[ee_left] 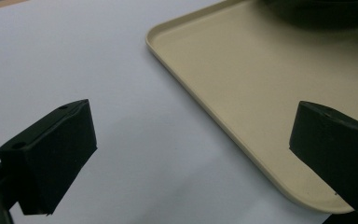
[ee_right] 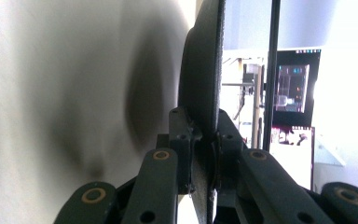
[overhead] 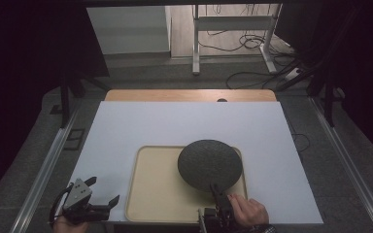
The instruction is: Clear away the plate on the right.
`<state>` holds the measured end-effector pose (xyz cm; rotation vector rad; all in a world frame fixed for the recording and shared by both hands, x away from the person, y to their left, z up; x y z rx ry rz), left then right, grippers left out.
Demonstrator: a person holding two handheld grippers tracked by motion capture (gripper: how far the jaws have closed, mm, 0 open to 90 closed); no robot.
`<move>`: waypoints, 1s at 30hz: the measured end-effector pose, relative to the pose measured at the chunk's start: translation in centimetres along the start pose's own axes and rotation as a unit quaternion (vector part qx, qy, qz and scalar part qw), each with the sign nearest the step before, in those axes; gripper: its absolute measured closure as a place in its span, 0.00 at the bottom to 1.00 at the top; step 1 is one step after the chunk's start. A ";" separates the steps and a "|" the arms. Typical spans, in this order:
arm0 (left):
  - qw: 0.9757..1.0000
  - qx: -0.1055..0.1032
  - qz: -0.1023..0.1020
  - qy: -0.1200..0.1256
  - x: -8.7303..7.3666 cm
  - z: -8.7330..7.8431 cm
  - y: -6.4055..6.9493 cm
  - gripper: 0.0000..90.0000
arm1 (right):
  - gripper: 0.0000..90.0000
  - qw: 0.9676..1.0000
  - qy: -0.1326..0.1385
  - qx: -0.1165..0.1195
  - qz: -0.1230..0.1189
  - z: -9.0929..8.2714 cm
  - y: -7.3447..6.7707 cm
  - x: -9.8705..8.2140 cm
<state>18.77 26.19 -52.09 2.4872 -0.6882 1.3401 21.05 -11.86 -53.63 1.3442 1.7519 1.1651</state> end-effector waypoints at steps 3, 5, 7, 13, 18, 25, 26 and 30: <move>1.000 0.000 0.000 0.000 0.0 0.0 0.0 0.00 | 0.90 1.000 0.014 -0.002 -0.004 0.0 -0.1 0.8; 1.000 0.000 0.000 0.000 0.0 0.0 0.0 0.00 | 0.90 1.000 0.005 0.001 -0.008 -0.2 -0.1 1.0; 1.000 0.000 0.000 0.001 0.0 0.0 0.0 0.00 | 0.90 1.000 0.022 -0.002 -0.005 -0.1 -0.3 1.4; 1.000 0.000 0.000 0.001 0.0 -0.1 0.0 0.00 | 0.90 0.999 0.042 0.006 -0.008 -0.1 -0.7 2.9; 1.000 0.000 0.000 0.001 0.0 -0.1 0.0 0.00 | 0.90 0.998 0.054 0.016 -0.014 0.0 -1.2 3.9; 1.000 -0.001 0.001 0.001 0.0 -0.1 0.0 0.00 | 0.91 0.999 0.041 0.000 -0.023 -0.1 -1.5 4.6; 1.000 -0.001 0.001 0.001 0.0 -0.1 0.0 0.00 | 0.91 0.999 0.041 0.000 -0.023 -0.1 -1.5 4.6; 1.000 -0.001 0.005 -0.002 0.0 0.0 0.1 0.00 | 0.93 0.999 0.041 0.018 -0.020 -0.1 -1.9 4.6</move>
Point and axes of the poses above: each handheld gripper's, and its own axes: z roughly forward along the jaws, x roughly out of its top, y roughly to its right, the point moved 2 cm from there along z, roughly forward along the jaws, and after that the axes turned 1 degree about -y, right-handed, at the moved point
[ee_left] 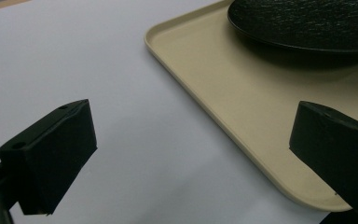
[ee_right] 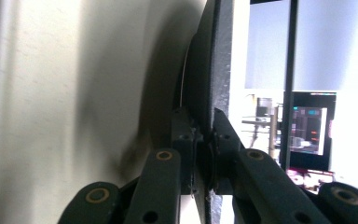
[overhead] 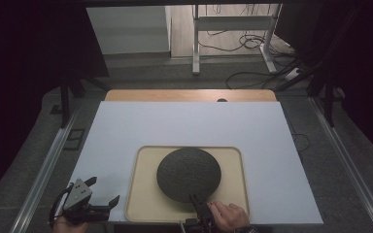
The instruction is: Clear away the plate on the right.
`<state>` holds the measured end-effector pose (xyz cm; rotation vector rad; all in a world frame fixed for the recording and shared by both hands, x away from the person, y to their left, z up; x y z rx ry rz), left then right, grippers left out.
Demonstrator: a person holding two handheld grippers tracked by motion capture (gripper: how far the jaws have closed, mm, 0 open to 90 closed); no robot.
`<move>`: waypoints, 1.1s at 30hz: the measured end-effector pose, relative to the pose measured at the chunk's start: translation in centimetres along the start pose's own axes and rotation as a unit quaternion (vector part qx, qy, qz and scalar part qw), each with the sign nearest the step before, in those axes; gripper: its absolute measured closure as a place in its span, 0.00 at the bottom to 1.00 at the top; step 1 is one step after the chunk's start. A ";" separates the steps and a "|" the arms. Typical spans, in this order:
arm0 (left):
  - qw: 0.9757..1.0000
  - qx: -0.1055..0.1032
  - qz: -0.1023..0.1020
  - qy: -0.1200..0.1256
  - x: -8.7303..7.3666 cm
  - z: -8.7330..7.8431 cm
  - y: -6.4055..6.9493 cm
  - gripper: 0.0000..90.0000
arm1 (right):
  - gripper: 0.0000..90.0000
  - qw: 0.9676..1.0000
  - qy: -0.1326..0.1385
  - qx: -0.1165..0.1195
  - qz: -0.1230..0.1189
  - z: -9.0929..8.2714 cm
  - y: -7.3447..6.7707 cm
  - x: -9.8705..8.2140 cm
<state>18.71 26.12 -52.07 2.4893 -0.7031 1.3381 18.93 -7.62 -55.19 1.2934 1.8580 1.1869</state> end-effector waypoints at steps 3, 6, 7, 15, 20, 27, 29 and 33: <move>1.000 0.000 0.000 0.000 0.0 0.0 0.0 0.00 | 0.94 1.000 0.004 0.004 0.002 0.1 -0.1 0.0; 1.000 -0.001 0.000 0.000 0.0 0.0 0.0 0.00 | 0.94 1.000 0.002 0.012 0.003 0.1 -0.4 0.1; 1.000 -0.001 0.000 0.000 0.0 0.0 0.0 0.00 | 0.94 1.000 0.001 0.015 0.003 0.1 -0.4 0.1; 1.000 -0.002 0.004 -0.001 0.0 0.0 0.2 0.00 | 0.90 0.999 0.002 0.036 0.011 0.2 -0.7 -0.1; 1.000 -0.003 0.003 -0.002 0.0 0.1 0.1 0.00 | 0.87 0.998 0.000 0.055 0.020 0.5 -1.0 -0.2; 1.000 -0.004 0.007 -0.006 0.0 0.2 0.3 0.00 | 0.83 0.998 0.001 0.061 0.029 0.5 -0.8 -0.3; 1.000 -0.004 0.007 -0.007 0.0 0.2 0.3 0.00 | 0.81 0.997 0.000 0.065 0.028 0.5 -0.7 -0.3; 1.000 -0.004 0.008 -0.007 0.0 0.2 0.3 0.00 | 0.78 0.998 0.001 0.057 0.034 0.5 -0.6 -0.3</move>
Point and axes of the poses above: each handheld gripper's, and its own axes: z roughly forward along the jaws, x roughly out of its top, y roughly to its right, the point moved 2 cm from there along z, roughly forward along the jaws, and after that the axes turned 1 degree about -y, right-handed, at the moved point
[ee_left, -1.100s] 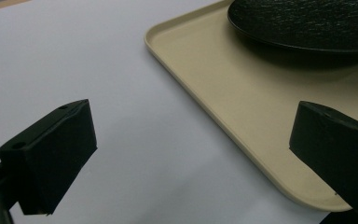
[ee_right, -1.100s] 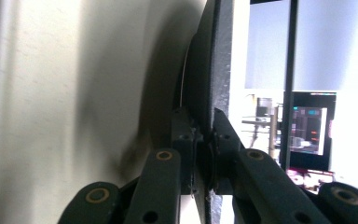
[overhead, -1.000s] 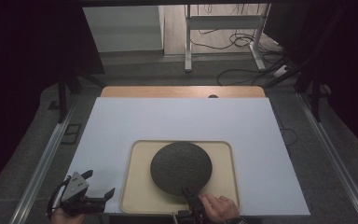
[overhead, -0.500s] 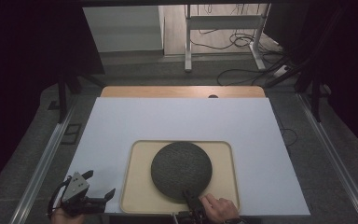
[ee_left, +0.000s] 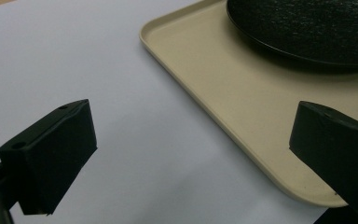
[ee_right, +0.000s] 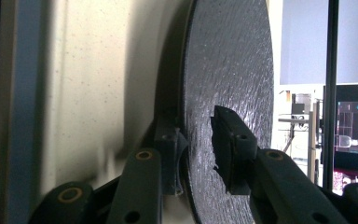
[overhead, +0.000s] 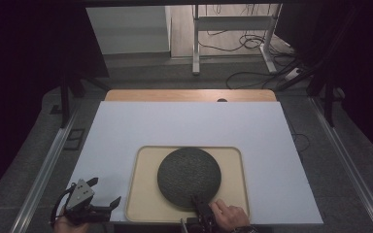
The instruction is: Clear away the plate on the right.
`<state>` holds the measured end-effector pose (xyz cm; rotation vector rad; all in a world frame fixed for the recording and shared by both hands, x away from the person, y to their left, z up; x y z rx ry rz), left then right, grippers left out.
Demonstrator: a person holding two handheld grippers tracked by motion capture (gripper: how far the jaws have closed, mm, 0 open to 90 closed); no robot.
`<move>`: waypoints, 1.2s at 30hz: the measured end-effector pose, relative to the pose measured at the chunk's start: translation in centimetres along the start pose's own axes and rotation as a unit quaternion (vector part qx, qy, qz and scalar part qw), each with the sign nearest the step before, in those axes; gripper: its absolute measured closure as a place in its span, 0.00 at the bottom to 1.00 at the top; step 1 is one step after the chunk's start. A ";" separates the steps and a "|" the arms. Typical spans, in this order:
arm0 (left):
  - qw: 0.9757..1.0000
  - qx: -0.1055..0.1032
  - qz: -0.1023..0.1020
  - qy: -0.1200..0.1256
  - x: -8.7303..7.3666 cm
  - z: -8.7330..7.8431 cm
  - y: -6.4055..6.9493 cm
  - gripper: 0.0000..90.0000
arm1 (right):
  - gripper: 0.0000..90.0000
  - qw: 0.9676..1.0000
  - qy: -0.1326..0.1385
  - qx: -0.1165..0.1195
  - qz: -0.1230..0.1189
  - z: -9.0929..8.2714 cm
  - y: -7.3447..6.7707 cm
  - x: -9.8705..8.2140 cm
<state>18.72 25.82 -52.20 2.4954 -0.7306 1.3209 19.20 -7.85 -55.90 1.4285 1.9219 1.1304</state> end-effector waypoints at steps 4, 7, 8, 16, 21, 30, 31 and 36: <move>1.000 0.000 0.000 0.000 0.0 0.0 0.0 0.00 | 0.75 1.000 0.001 0.007 0.013 -0.1 0.2 -0.1; 1.000 0.000 0.001 -0.001 0.0 0.0 0.0 0.00 | 0.73 1.000 0.002 0.012 0.020 -0.3 0.3 -0.1; 1.000 0.000 0.001 -0.001 0.0 0.0 0.0 0.00 | 0.72 1.000 0.003 0.015 0.023 -0.4 0.4 -0.1; 1.000 0.001 0.001 -0.002 0.0 0.0 0.0 0.00 | 0.70 0.999 0.008 0.020 0.034 -1.0 0.7 -0.2; 1.000 0.000 0.002 -0.003 0.0 0.1 0.1 0.00 | 0.69 0.999 0.011 0.025 0.043 -1.4 0.8 -0.3; 1.000 0.001 0.001 -0.004 -0.1 0.2 0.0 0.00 | 0.67 0.998 0.017 0.031 0.056 -2.0 1.1 -0.6; 1.000 0.001 0.000 -0.004 -0.1 0.2 0.0 0.00 | 0.67 0.998 0.018 0.031 0.058 -2.1 1.1 -0.6; 1.000 0.001 0.001 -0.005 -0.1 0.2 0.1 0.00 | 0.66 0.997 0.019 0.035 0.064 -2.3 1.3 -0.8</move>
Point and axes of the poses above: each handheld gripper's, and its own axes: z roughly forward along the jaws, x roughly out of its top, y roughly to its right, the point moved 2 cm from there along z, roughly forward along the jaws, and after that the axes turned 1 degree about -y, right-handed, at the moved point
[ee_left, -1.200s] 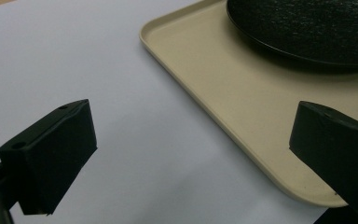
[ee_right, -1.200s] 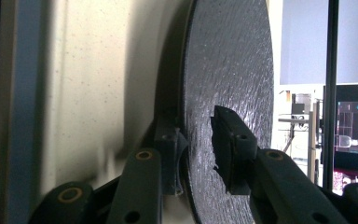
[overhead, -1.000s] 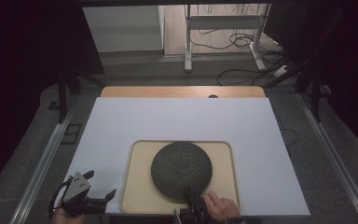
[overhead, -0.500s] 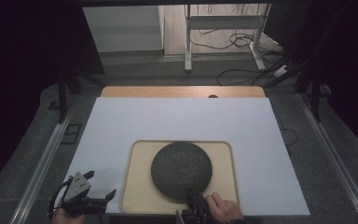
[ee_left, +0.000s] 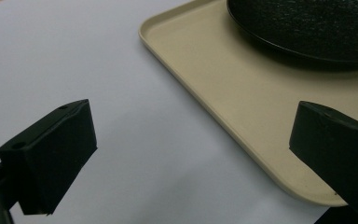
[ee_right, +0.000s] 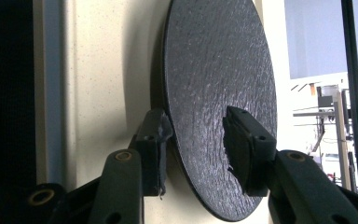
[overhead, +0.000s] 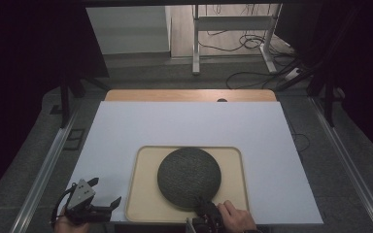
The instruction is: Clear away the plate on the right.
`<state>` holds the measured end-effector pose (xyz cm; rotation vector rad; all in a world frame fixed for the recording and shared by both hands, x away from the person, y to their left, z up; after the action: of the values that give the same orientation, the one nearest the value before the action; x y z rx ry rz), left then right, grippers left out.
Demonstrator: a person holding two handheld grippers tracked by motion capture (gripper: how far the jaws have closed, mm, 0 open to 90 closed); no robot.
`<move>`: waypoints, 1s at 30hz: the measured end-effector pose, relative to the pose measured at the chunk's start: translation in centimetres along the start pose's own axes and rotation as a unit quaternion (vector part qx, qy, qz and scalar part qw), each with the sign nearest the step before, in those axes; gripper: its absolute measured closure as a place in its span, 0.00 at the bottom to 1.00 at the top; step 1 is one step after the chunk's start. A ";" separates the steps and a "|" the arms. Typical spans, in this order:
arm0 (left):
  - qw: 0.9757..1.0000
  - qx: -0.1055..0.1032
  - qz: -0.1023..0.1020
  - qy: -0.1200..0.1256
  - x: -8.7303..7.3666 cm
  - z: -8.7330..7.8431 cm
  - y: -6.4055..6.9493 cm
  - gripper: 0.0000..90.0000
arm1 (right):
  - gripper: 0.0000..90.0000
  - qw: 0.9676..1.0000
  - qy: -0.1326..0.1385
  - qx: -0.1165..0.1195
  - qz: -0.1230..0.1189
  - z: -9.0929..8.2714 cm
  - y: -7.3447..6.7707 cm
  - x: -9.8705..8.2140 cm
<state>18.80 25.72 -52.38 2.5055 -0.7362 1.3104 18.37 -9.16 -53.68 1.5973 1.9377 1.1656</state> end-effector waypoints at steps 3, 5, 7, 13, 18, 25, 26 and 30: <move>1.000 0.000 0.000 0.000 0.0 0.0 0.0 0.00 | 0.65 1.000 0.001 0.004 0.004 -0.1 0.1 -0.1; 1.000 -0.001 0.000 0.000 0.0 0.0 0.0 0.00 | 0.65 1.000 0.003 0.005 0.008 -0.3 0.1 -0.1; 1.000 -0.001 0.000 -0.001 0.0 0.0 0.0 0.00 | 0.65 1.000 0.005 0.006 0.010 -0.5 0.2 -0.2; 1.000 -0.001 0.004 -0.003 0.0 0.1 0.1 0.00 | 0.64 1.000 0.009 0.005 0.018 -0.7 0.3 -0.3; 1.000 0.000 0.003 -0.003 0.0 0.1 0.1 0.00 | 0.63 0.999 0.014 0.004 0.036 -0.9 0.6 -0.4; 1.000 0.000 0.004 -0.004 0.0 0.1 0.1 0.00 | 0.58 0.998 0.015 0.006 0.063 -0.9 1.3 -0.9; 1.000 0.000 0.004 -0.004 0.0 0.1 0.1 0.00 | 0.57 0.998 0.016 0.003 0.068 -0.9 1.4 -0.9; 1.000 -0.001 0.004 -0.004 0.0 0.1 0.1 0.00 | 0.55 0.996 0.018 0.004 0.091 -0.8 1.9 -1.3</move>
<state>18.81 25.56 -52.47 2.5107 -0.7484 1.3030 19.33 -10.61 -51.99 1.8008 1.8527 1.2654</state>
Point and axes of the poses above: each handheld gripper's, and its own axes: z roughly forward along the jaws, x roughly out of its top, y roughly to its right, the point moved 2 cm from there along z, roughly forward along the jaws, and after that the axes turned 1 degree about -y, right-handed, at the moved point
